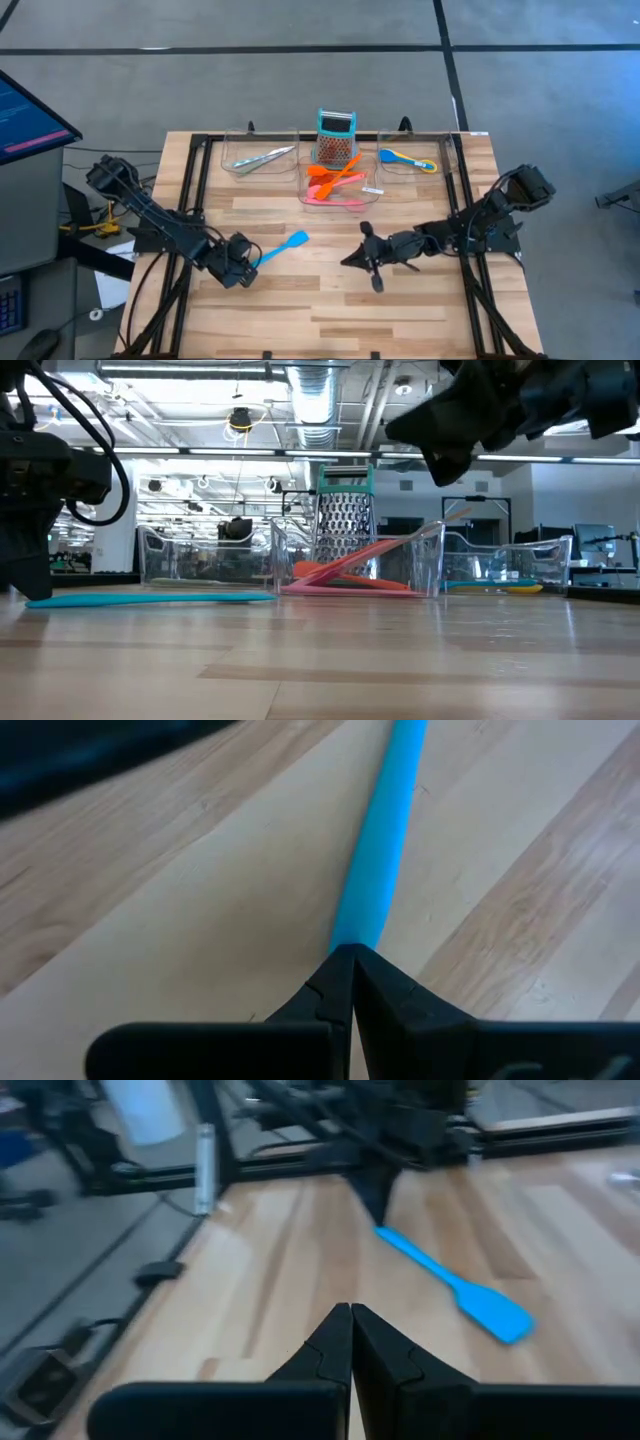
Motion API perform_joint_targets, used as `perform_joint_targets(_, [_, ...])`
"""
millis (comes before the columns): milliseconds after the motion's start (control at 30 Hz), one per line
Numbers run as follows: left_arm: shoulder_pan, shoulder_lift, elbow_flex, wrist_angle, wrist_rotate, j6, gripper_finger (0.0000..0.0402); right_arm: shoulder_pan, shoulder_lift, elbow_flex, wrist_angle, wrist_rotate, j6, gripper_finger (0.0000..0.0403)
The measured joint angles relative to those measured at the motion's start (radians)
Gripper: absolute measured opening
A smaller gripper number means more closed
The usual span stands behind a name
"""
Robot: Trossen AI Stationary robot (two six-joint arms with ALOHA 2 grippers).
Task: Pick & Place Kitchen Items
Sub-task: Put the blue spatula into the middle transparent bin
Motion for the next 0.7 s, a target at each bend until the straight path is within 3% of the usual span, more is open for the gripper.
perform_joint_targets(167, [0.0,-0.004,-0.022,0.022,-0.002,-0.02,0.0001,-0.023,0.0,0.034,-0.042,-0.12,0.0,0.0])
perform_joint_targets(700, [-0.001,-0.003,-0.025,0.021,-0.032,-0.029,0.0001,-0.036,0.0,0.042,-0.054,-0.121,-0.001,0.0])
